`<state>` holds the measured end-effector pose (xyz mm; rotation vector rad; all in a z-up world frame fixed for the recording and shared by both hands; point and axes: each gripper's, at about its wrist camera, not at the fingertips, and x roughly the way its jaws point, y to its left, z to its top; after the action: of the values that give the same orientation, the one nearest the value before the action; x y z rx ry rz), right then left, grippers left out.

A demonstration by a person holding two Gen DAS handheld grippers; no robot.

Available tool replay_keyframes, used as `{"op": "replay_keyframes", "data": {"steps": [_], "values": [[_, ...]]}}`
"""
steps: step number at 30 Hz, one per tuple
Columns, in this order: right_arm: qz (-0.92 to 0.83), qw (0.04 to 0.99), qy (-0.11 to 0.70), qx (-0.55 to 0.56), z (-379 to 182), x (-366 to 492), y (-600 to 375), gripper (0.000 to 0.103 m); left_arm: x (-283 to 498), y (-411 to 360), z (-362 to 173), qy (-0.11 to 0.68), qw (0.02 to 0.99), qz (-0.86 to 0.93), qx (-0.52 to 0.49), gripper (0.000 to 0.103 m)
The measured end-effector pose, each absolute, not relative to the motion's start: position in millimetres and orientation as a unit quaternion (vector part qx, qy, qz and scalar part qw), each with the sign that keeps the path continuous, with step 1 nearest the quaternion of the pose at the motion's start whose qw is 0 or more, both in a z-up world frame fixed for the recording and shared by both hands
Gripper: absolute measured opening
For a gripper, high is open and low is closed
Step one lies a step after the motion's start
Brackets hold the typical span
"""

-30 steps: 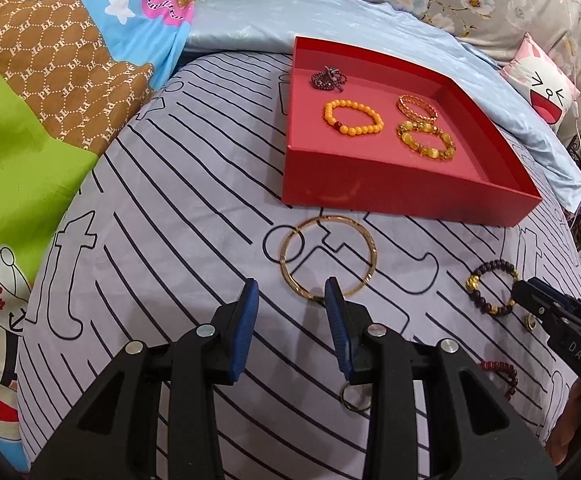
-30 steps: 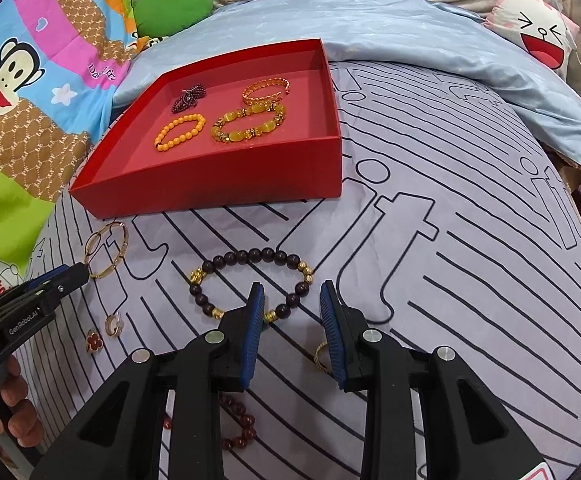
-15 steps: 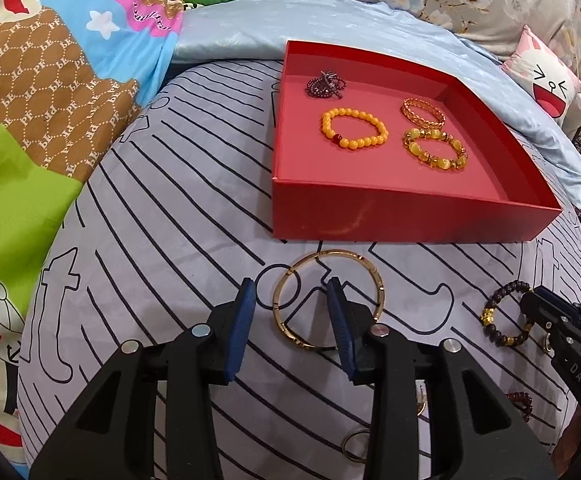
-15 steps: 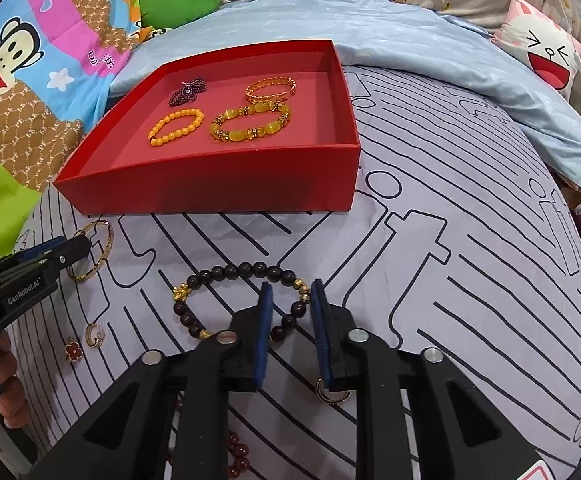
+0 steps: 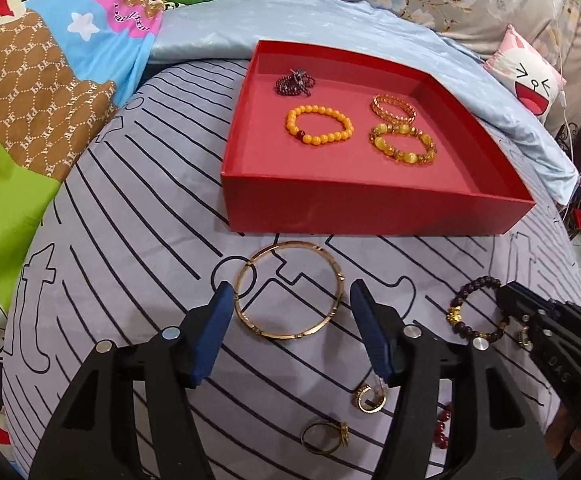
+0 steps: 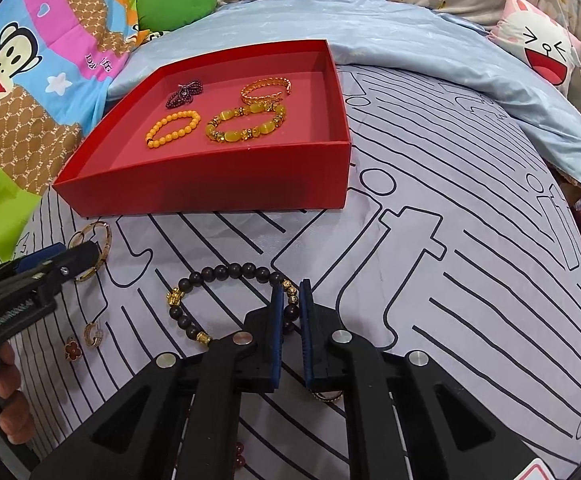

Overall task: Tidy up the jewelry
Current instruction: 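Close the right gripper on the black-and-gold bead bracelet, then close the left gripper on the gold bangle while the right holds the black bracelet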

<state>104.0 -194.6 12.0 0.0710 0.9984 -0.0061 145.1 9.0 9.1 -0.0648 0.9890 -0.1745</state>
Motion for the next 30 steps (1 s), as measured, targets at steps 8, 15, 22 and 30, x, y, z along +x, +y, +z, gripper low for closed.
{"op": "replay_keyframes", "data": {"steps": [8, 15, 22, 30], "values": [[-0.002, 0.876, 0.48, 0.044, 13, 101, -196, 0.008, 142, 6, 10, 0.469, 0.877, -0.098, -0.023, 0.017], [-0.003, 0.876, 0.48, 0.048, 15, 98, -198, 0.008, 138, 10, 15, 0.473, 0.873, -0.113, -0.046, 0.033], [-0.003, 0.873, 0.483, 0.063, 15, 97, -202, 0.008, 142, -13, 19, 0.456, 0.883, -0.113, -0.017, 0.067], [-0.002, 0.872, 0.484, 0.064, 14, 95, -203, 0.008, 148, -27, 8, 0.46, 0.882, -0.106, 0.013, 0.057]]}}
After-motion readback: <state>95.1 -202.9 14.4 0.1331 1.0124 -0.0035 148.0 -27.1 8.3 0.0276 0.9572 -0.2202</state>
